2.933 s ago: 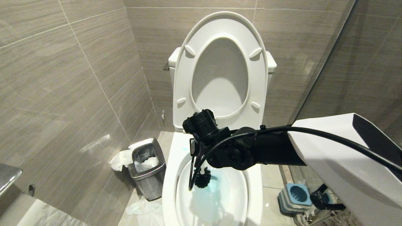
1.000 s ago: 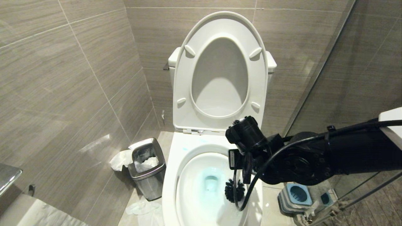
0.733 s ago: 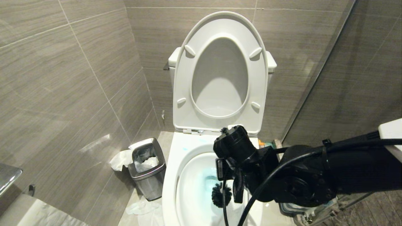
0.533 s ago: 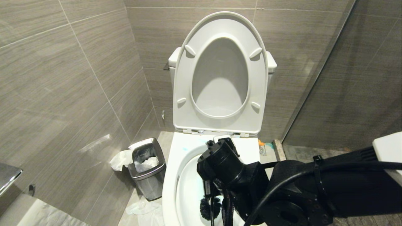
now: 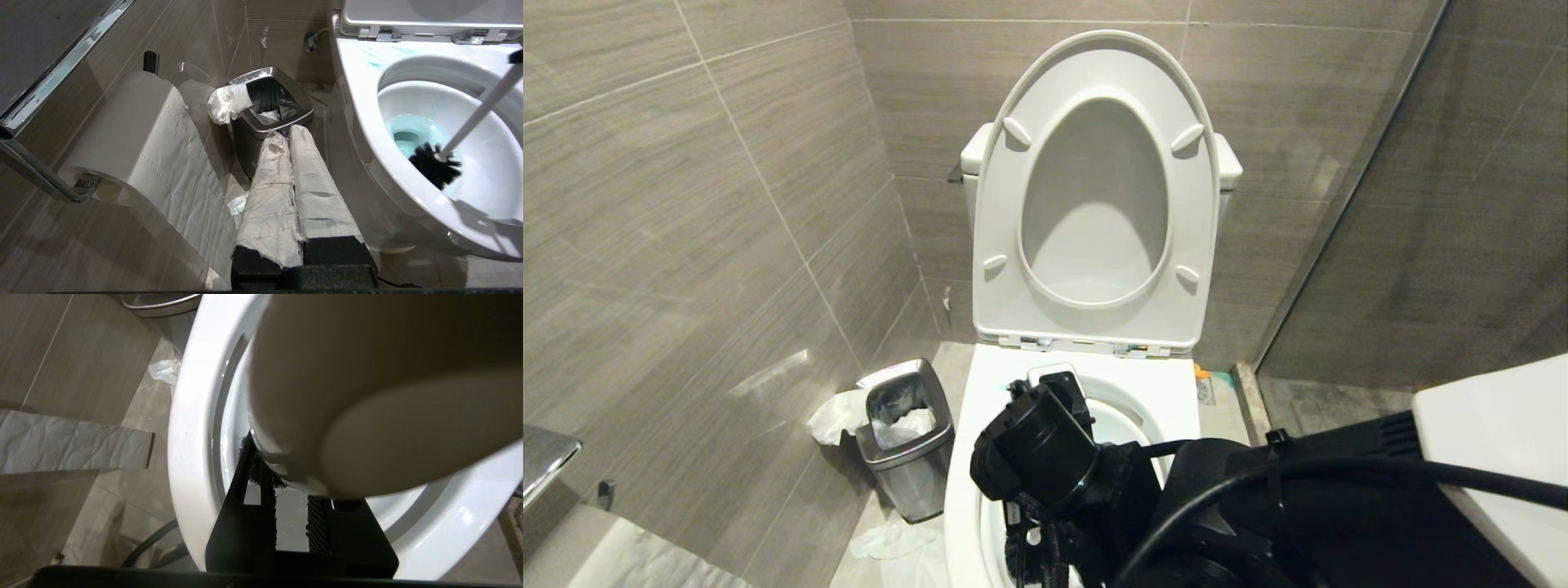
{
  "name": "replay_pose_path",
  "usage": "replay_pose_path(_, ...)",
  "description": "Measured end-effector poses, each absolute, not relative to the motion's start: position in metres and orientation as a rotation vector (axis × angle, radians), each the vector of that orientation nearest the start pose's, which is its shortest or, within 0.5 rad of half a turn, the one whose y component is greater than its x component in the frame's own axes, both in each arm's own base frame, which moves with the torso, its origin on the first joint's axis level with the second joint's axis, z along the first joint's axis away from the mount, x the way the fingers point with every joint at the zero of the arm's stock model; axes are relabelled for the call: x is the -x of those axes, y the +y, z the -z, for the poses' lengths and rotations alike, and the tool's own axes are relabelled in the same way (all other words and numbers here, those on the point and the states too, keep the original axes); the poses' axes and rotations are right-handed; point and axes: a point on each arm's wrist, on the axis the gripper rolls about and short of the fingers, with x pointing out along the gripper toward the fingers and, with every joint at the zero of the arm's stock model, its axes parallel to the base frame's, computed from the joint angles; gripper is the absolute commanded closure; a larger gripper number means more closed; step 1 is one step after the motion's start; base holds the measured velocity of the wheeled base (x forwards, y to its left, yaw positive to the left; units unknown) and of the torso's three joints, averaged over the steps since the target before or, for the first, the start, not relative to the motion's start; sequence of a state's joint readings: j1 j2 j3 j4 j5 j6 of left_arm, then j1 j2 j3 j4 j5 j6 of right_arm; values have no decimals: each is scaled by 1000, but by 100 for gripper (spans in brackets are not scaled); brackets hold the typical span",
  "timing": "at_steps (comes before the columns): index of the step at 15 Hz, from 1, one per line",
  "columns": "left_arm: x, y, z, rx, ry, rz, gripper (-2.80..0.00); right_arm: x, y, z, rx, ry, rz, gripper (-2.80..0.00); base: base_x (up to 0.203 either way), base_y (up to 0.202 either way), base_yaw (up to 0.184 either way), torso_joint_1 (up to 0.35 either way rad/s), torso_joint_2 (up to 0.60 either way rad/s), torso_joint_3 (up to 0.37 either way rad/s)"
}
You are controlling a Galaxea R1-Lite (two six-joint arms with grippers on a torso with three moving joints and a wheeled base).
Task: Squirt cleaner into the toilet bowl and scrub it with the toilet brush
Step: Scrub the toilet bowl
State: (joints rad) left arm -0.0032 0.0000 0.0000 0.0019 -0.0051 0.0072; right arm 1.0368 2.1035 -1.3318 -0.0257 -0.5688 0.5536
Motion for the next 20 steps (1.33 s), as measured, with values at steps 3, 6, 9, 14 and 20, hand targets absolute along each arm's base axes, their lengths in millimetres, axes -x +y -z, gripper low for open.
replay_pose_path(3, 23, 0, -75, -8, 2, 8, 0, -241, 352, -124, -14, 576, -245, 0, 0, 0, 0, 0, 0, 0)
replay_pose_path(6, 23, 0, -75, -8, 2, 9, 0, -274, 359, -122, -29, 536, -206, 0, 0, 0, 0, 0, 0, 0)
replay_pose_path(9, 23, 0, -75, -8, 2, 8, 0, -302, 358, -109, -19, 519, -144, 0, 0, 0, 0, 0, 0, 0)
replay_pose_path(14, 23, 0, -75, -8, 2, 8, 0, -321, 340, -100, 21, 540, -52, 0, 0, 0, 0, 0, 0, 0)
replay_pose_path(20, 23, 0, -75, -7, 1, 8, 0, -296, 310, -110, 68, 585, -28, 0, 0, 0, 0, 0, 0, 0)
